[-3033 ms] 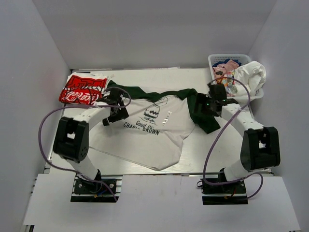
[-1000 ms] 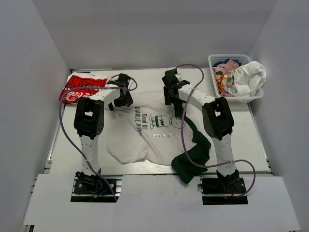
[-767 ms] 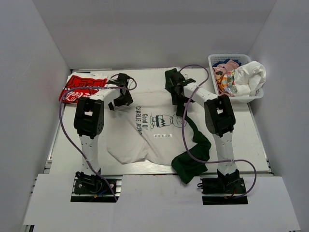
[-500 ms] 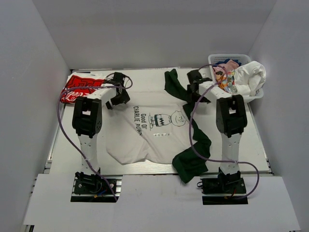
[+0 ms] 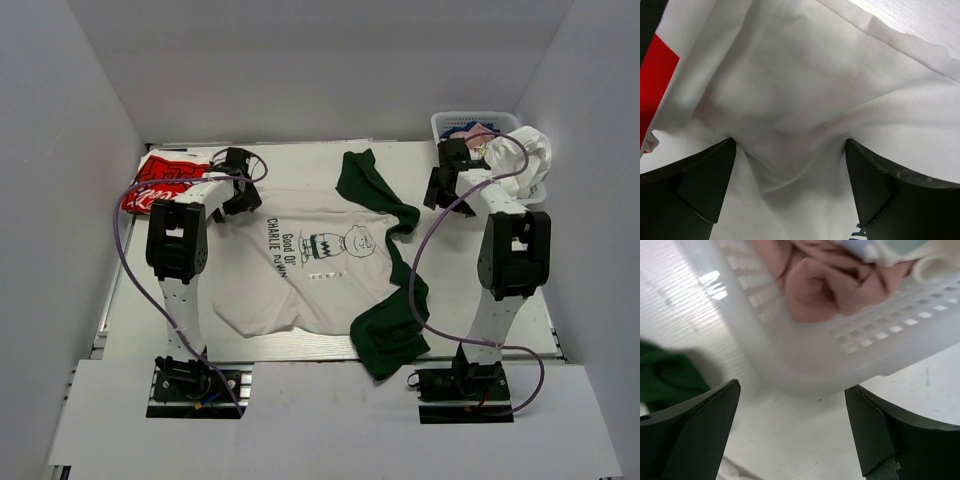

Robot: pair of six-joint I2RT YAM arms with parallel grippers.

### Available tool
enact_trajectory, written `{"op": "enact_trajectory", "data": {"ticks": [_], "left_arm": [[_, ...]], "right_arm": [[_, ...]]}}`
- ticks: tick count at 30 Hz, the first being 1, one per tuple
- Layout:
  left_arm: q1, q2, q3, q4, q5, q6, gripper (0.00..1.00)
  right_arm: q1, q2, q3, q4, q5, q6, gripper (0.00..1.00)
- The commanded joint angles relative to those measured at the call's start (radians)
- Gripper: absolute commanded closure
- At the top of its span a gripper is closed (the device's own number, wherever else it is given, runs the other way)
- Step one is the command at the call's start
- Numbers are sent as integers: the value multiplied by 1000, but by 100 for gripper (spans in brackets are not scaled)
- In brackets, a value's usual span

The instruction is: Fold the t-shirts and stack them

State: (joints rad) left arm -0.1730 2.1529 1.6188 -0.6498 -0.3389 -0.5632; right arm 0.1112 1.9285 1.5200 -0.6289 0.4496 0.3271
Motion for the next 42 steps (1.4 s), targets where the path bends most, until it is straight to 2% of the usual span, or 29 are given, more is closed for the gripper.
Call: {"op": "enact_trajectory", "data": {"ticks": [1, 3, 5, 8, 9, 11, 12, 14, 15, 17, 21, 26, 28, 33, 36, 42], "left_arm": [[-2, 3, 1, -50, -32, 68, 0], [-11, -13, 10, -41, -17, 80, 0], [-11, -31, -17, -11, 18, 94, 0], [-11, -67, -51, 3, 18, 94, 0], [-11, -67, -51, 3, 18, 94, 0], [-11, -76, -60, 13, 18, 103, 0], [-11, -76, -60, 13, 18, 103, 0], [-11, -76, -60, 13, 18, 112, 0], [-11, -76, -60, 13, 18, 112, 0], [-11, -67, -60, 24, 28, 112, 0], [-11, -67, -60, 24, 28, 112, 0], [-2, -67, -80, 24, 28, 103, 0], [-2, -67, -109, 24, 6, 103, 0], [7, -77, -132, 42, -24, 112, 0], [7, -68, -120, 42, -34, 112, 0], [-3, -33, -38, 19, -25, 112, 0]], "right_arm": [[21, -110, -21, 43, -182, -52, 10], [59, -169, -52, 104, -236, -108, 10], [160, -169, -12, 117, -230, -151, 10], [244, -68, 89, 120, -188, -177, 10], [252, 37, 212, 107, -172, -180, 10], [277, 157, 303, 80, -131, -212, 10], [281, 229, 431, 90, -126, -236, 10], [288, 321, 501, 109, -102, -315, 10], [289, 373, 608, 110, -115, -376, 10], [289, 420, 656, 130, -147, -401, 10], [301, 466, 655, 215, -190, -490, 10], [282, 521, 654, 325, 33, -473, 10], [266, 526, 644, 365, 85, -480, 10], [205, 582, 713, 380, 127, -464, 18], [148, 589, 729, 394, 77, -470, 29], [142, 528, 755, 376, -82, -505, 24]]}}
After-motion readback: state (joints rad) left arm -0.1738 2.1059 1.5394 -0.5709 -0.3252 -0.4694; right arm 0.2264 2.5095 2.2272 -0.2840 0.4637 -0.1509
